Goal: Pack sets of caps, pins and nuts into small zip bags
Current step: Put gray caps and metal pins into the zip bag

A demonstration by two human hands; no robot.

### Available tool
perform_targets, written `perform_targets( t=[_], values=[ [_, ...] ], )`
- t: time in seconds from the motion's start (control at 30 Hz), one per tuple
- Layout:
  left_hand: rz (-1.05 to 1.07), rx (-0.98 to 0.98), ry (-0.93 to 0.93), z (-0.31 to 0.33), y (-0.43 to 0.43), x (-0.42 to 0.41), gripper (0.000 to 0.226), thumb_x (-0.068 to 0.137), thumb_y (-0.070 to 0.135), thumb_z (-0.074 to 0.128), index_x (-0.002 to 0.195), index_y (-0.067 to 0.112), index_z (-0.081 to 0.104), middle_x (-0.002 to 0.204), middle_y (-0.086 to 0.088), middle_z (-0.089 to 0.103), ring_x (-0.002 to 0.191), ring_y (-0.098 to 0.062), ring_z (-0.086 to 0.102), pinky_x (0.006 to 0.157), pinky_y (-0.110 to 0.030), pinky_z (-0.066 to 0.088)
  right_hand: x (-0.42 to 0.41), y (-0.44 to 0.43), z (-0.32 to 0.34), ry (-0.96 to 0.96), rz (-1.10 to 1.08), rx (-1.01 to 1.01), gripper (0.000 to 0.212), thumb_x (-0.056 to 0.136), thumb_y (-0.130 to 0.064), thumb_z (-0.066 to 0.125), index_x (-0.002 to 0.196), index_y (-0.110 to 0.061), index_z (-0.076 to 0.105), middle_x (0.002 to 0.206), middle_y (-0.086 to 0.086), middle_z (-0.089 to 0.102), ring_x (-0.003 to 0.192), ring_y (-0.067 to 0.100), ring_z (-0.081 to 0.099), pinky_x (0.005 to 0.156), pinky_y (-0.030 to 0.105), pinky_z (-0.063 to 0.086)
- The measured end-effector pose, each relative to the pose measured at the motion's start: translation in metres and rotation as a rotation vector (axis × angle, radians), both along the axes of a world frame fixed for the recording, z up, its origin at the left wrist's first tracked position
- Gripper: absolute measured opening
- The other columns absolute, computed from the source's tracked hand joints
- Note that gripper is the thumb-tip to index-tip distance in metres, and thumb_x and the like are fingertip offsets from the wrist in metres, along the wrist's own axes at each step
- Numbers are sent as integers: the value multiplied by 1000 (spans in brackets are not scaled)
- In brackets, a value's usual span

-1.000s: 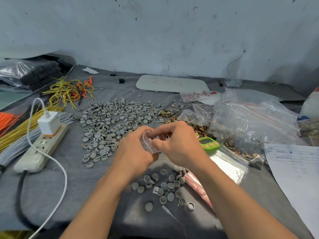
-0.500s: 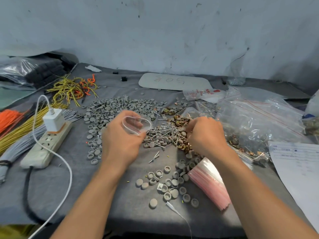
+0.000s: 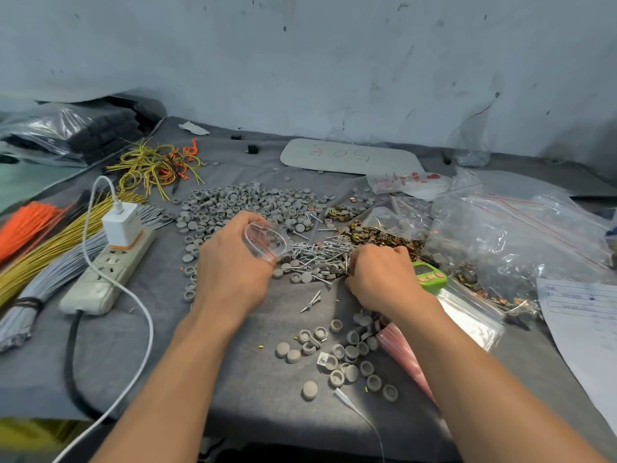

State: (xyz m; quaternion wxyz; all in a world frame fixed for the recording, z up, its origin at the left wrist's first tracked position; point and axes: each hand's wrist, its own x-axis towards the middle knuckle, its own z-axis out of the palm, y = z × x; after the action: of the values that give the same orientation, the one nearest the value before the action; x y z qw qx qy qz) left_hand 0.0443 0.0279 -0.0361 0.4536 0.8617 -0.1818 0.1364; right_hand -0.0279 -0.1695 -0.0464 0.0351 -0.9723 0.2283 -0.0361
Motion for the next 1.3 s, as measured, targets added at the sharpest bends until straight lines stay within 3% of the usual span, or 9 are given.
perform_targets(
  t=[0.27, 0.37, 0.5, 0.6, 0.7, 0.83, 0.9, 1.1, 1.3],
  values=[
    [-26, 44, 59, -2, 1, 4, 44, 72, 11, 84, 101, 39, 65, 86, 14, 72, 85, -15, 69, 76, -39, 59, -3, 22, 7, -110, 52, 142, 25, 81, -5, 68, 86, -29, 75, 90, -3, 72, 96, 24, 64, 93, 36, 42],
    [-25, 43, 53, -2, 0, 5, 41, 73, 10, 80, 100, 37, 66, 84, 13, 72, 84, -15, 68, 73, -35, 57, -2, 38, 6, -85, 170, 333, 33, 84, -1, 68, 91, -32, 78, 94, -6, 74, 85, 14, 67, 75, 27, 56],
    [-50, 56, 53, -3, -2, 3, 38, 75, 7, 78, 99, 34, 66, 83, 11, 72, 82, -15, 68, 72, -35, 56, 0, 48, 0, -4, 191, 307, 23, 86, -4, 63, 84, -23, 76, 82, 2, 75, 74, 23, 71, 74, 38, 63],
    [-71, 79, 56, -4, -2, 1, 38, 77, 10, 79, 101, 35, 65, 87, 11, 72, 84, -15, 68, 75, -37, 56, -2, 47, 6, -50, 150, 293, 19, 86, -8, 65, 78, -24, 73, 79, 0, 74, 73, 23, 71, 74, 41, 63],
    [-79, 107, 64, -6, -4, 0, 40, 76, 14, 83, 100, 38, 63, 84, 14, 69, 82, -12, 66, 71, -30, 52, -4, 39, 13, -253, 70, 322, 17, 90, -17, 70, 78, -28, 73, 78, -11, 73, 77, 15, 69, 78, 36, 61],
    [-110, 175, 103, -7, -10, -7, 46, 71, 15, 82, 98, 42, 57, 84, 13, 67, 80, -14, 65, 71, -31, 53, -8, 35, 28, -510, 89, 534, 20, 93, -20, 70, 79, -34, 72, 65, -18, 67, 57, -2, 60, 53, 9, 42],
    [-161, 207, 112, -7, -14, -11, 51, 68, 15, 81, 100, 43, 54, 82, 14, 66, 78, -9, 63, 64, -29, 51, -12, 39, 33, -522, 150, 543, 15, 93, -24, 72, 84, -33, 78, 62, -19, 65, 57, -4, 59, 50, 8, 40],
    [-271, 181, 158, -5, -22, -23, 45, 68, 18, 80, 95, 43, 54, 81, 14, 67, 71, 1, 60, 53, -22, 42, -12, 49, 39, -389, 287, 522, 19, 84, -17, 78, 88, -34, 84, 78, -12, 76, 68, 2, 67, 61, 9, 49],
    [-250, 32, 192, -2, -21, -16, 42, 67, 17, 86, 88, 38, 56, 77, 15, 68, 71, 2, 61, 55, -16, 40, -13, 44, 45, -541, 300, 922, 35, 81, 8, 71, 90, -24, 84, 85, -6, 81, 83, 9, 77, 79, 27, 62]
  ],
)
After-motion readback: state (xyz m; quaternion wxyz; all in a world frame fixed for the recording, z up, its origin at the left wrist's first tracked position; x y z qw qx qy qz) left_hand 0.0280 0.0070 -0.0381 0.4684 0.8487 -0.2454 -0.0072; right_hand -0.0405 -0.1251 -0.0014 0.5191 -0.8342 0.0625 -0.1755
